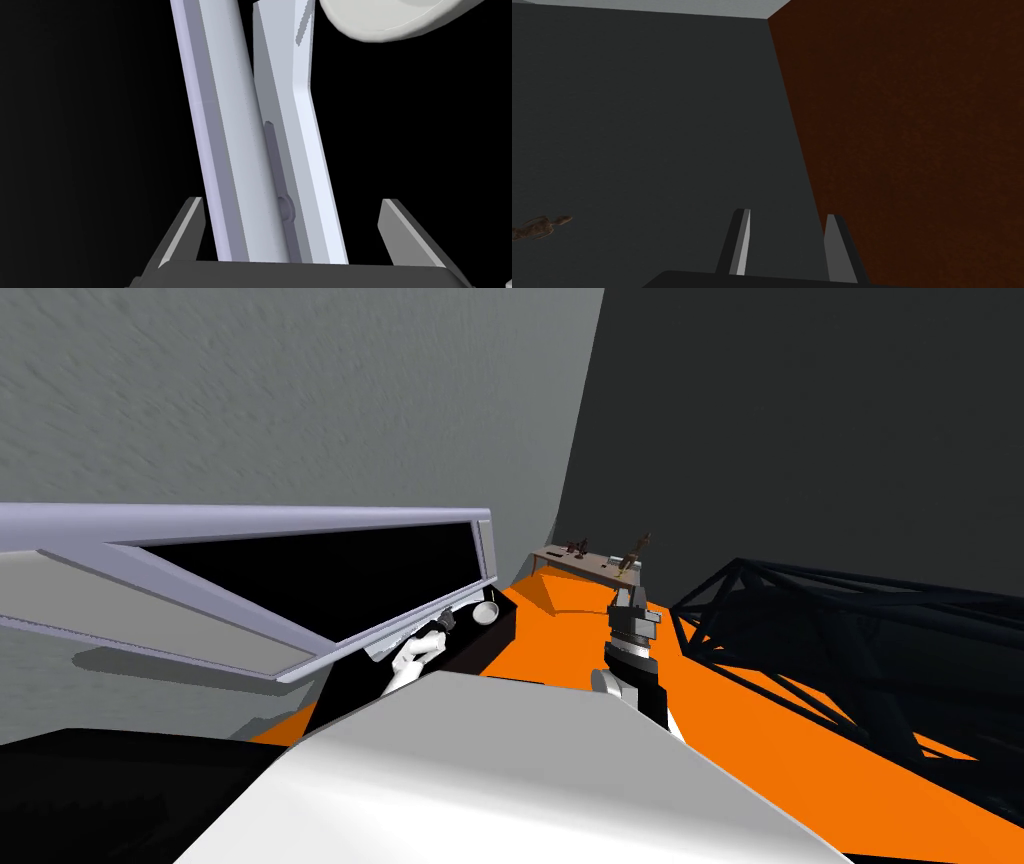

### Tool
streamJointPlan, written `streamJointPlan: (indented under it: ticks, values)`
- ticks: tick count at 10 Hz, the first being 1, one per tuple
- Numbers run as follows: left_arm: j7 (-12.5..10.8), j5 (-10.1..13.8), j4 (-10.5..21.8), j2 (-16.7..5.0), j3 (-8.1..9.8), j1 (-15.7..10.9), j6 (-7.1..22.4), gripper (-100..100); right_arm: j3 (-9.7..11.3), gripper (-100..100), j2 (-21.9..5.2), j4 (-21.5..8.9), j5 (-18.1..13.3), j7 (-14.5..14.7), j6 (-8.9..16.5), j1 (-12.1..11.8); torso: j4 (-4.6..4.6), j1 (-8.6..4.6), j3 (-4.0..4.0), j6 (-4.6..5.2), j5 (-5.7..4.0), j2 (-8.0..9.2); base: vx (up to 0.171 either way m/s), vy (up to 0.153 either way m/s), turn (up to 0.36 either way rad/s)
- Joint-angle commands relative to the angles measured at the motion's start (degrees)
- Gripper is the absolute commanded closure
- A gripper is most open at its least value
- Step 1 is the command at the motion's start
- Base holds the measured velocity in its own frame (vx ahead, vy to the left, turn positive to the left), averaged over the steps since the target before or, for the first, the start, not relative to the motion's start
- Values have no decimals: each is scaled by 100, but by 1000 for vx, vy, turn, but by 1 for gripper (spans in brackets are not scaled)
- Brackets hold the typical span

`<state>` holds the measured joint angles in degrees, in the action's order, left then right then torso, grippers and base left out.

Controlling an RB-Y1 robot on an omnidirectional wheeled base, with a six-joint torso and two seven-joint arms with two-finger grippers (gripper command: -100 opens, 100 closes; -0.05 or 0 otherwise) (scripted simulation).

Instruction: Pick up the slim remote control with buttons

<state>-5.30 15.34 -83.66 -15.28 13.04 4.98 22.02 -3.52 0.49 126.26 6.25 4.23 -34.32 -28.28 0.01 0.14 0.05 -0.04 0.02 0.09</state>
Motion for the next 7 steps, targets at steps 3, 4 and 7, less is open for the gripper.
streamJointPlan:
  ticks: [3,4,7]
  values:
    - [-152,79,463,-25,79,-160,495,-100,0,0,0,0,0,0,0,0,0,3,0,1,1,-1,-19,43,-104]
    - [-259,176,670,-94,119,-249,714,-100,0,0,0,0,0,0,0,-1,0,0,0,-2,0,-1,-23,39,-129]
    - [-370,273,1046,-165,158,-334,996,-100,0,0,0,0,0,0,0,0,1,9,2,0,2,3,-25,59,-113]
